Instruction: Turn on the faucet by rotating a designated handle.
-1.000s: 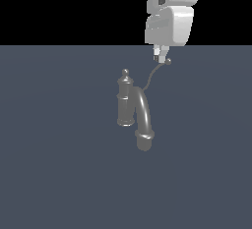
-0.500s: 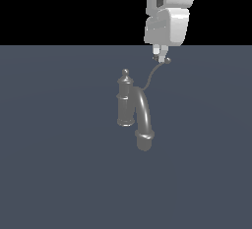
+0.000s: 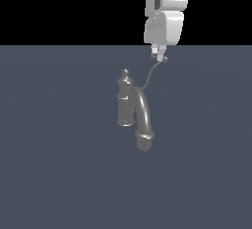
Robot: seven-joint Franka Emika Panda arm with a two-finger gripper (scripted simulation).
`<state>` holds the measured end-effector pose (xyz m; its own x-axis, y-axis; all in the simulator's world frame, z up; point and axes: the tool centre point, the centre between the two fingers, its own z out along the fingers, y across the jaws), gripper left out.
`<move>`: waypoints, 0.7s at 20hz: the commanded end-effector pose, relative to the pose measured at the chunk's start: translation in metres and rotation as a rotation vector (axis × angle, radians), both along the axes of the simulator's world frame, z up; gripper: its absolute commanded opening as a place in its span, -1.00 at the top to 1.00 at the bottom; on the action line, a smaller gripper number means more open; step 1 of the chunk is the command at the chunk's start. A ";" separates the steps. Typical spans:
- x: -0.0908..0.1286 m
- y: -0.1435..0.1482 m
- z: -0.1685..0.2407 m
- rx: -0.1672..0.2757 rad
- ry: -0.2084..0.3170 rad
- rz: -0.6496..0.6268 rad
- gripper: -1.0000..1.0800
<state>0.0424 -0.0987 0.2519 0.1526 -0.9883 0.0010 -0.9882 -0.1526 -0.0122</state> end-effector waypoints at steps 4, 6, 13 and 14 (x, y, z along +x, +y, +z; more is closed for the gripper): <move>0.016 -0.001 -0.006 0.000 0.006 -0.005 1.00; 0.021 -0.001 -0.007 0.000 0.007 -0.007 1.00; 0.040 -0.002 -0.009 0.000 0.011 -0.014 1.00; 0.042 -0.002 -0.009 -0.001 0.011 -0.015 1.00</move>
